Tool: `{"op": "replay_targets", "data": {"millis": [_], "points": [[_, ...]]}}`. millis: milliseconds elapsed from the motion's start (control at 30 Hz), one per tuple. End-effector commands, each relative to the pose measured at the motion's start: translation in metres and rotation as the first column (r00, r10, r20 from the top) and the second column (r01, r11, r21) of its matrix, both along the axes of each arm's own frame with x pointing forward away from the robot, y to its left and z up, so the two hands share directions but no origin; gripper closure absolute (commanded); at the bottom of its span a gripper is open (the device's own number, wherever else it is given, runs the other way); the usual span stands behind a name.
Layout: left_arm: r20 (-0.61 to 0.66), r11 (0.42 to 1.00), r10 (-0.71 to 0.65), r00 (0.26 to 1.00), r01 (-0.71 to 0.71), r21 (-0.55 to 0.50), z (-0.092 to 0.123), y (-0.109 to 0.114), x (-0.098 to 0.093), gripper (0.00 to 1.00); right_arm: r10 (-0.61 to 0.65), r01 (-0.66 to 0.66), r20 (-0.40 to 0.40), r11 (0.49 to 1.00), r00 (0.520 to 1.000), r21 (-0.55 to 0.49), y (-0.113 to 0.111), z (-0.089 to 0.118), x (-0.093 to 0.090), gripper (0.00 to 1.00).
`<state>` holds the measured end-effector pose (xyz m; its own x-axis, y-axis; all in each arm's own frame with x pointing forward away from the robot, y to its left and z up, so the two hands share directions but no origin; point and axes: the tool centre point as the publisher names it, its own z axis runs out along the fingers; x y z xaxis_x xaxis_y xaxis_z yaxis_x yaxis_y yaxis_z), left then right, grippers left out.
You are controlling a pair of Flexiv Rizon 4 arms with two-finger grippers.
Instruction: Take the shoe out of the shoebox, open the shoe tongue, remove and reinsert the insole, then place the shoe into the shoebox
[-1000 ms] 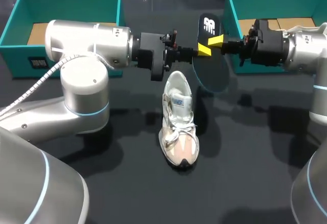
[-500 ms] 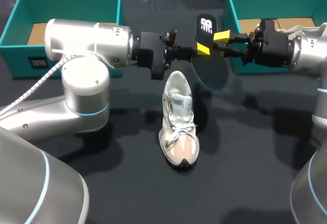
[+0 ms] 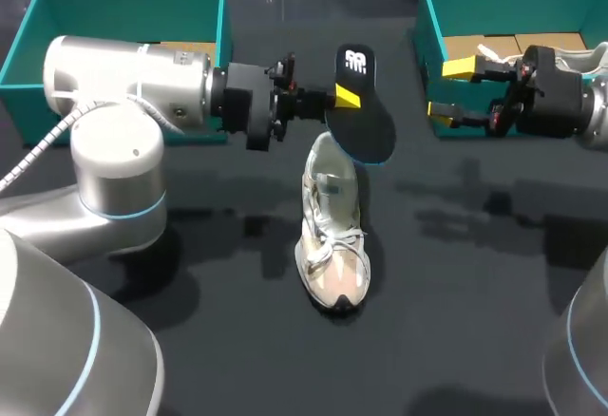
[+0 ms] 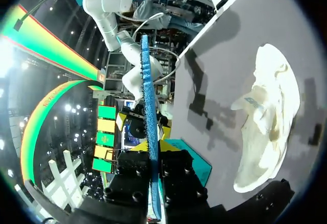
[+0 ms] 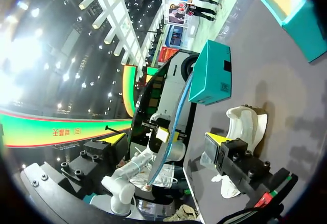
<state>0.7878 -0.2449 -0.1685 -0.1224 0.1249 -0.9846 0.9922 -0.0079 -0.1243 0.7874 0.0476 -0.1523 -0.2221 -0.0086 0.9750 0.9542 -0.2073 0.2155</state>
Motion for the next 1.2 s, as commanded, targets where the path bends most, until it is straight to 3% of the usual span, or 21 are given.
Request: {"op": "replay_targets", "data": {"millis": [33,433,500,633,767,800,833,1200], "points": [[-0.480,0.998,-0.058,0.875,0.043,-0.043,0.006,0.030,-0.003,1.00,-0.001,0.001,-0.002,1.000,1.000,-0.004,-0.002,0.001,-0.003,0.00],[-0.480,0.998,-0.058,0.875,0.043,-0.043,0.006,0.030,-0.003,1.00,-0.001,0.001,-0.002,1.000,1.000,-0.004,-0.002,0.001,-0.003,0.00],[-0.550,1.000,-0.020,0.835,0.021,-0.003,0.014,0.024,-0.004,1.00,-0.001,0.001,-0.002,1.000,1.000,-0.004,-0.002,0.001,-0.003,0.00],[-0.776,0.998,0.037,0.630,0.016,0.061,0.029,0.022,-0.008,1.00,-0.001,0.001,-0.002,1.000,1.000,-0.004,-0.002,0.001,-0.003,0.00],[-0.944,0.978,0.121,0.306,0.127,0.166,0.040,0.023,-0.020,1.00,-0.001,0.001,-0.002,1.000,1.000,-0.004,-0.002,0.001,-0.003,0.00],[-0.944,0.973,0.130,0.302,0.145,0.180,0.044,0.024,-0.023,1.00,-0.001,0.001,-0.002,1.000,1.000,-0.004,-0.002,0.001,-0.003,0.00],[-0.929,0.973,0.120,0.350,0.146,0.181,0.045,0.025,-0.027,1.00,-0.001,0.001,-0.002,1.000,1.000,-0.004,-0.002,0.001,-0.003,0.00],[-0.929,0.973,0.120,0.350,0.146,0.181,0.045,0.025,-0.027,1.00,-0.001,0.001,-0.002,1.000,1.000,-0.004,-0.002,0.001,-0.003,0.00]]}}
